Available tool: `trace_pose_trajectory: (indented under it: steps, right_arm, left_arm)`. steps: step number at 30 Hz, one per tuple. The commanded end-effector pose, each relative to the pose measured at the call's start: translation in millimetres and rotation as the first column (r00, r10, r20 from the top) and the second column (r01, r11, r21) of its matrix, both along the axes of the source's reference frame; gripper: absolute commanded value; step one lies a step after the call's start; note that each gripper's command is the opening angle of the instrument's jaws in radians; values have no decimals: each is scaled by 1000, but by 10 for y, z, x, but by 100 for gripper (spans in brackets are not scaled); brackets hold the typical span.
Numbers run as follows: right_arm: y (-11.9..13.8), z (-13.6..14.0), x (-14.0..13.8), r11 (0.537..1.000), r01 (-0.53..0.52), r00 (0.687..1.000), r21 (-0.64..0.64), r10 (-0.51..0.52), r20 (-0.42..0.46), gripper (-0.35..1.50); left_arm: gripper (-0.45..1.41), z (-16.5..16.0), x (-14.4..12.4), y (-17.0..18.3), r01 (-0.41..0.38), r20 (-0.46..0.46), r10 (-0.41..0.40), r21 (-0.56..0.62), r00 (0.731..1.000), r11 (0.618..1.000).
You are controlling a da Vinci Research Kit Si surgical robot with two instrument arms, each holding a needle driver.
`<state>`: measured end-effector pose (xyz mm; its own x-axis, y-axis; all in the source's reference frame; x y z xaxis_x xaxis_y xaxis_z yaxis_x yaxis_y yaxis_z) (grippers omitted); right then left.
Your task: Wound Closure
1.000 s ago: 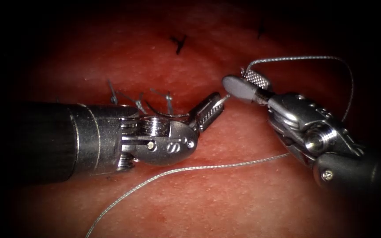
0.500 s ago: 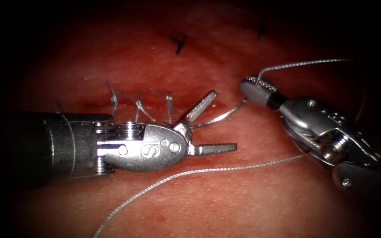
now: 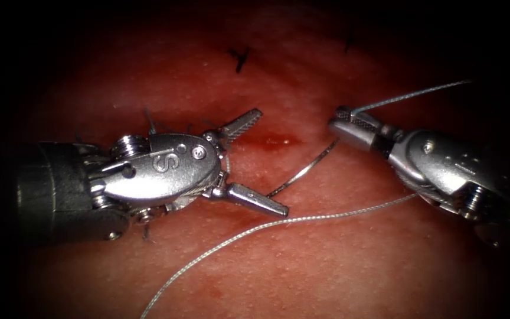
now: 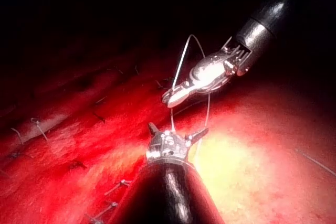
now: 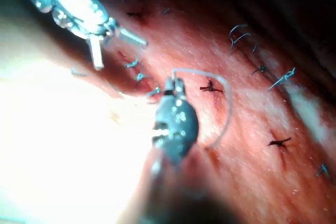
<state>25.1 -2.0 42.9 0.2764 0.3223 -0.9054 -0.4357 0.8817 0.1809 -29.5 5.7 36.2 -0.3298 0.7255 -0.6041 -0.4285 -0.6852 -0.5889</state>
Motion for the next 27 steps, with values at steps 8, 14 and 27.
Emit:
trace_pose_trajectory:
  steps: [8,14,27]
  right_arm:
    - [10,-13,23,976,111,993,-186,-118,-28,-35]
    - [9,-22,40,960,118,990,-253,-134,-48,-35]
    - [8,-25,45,949,121,990,-292,-137,-33,-35]
  left_arm:
    - [74,27,-1,23,-123,-149,154,197,977,973]
    - [67,57,-4,44,-85,-117,129,322,985,943]
    - [46,87,-7,30,-74,-46,111,490,993,868]
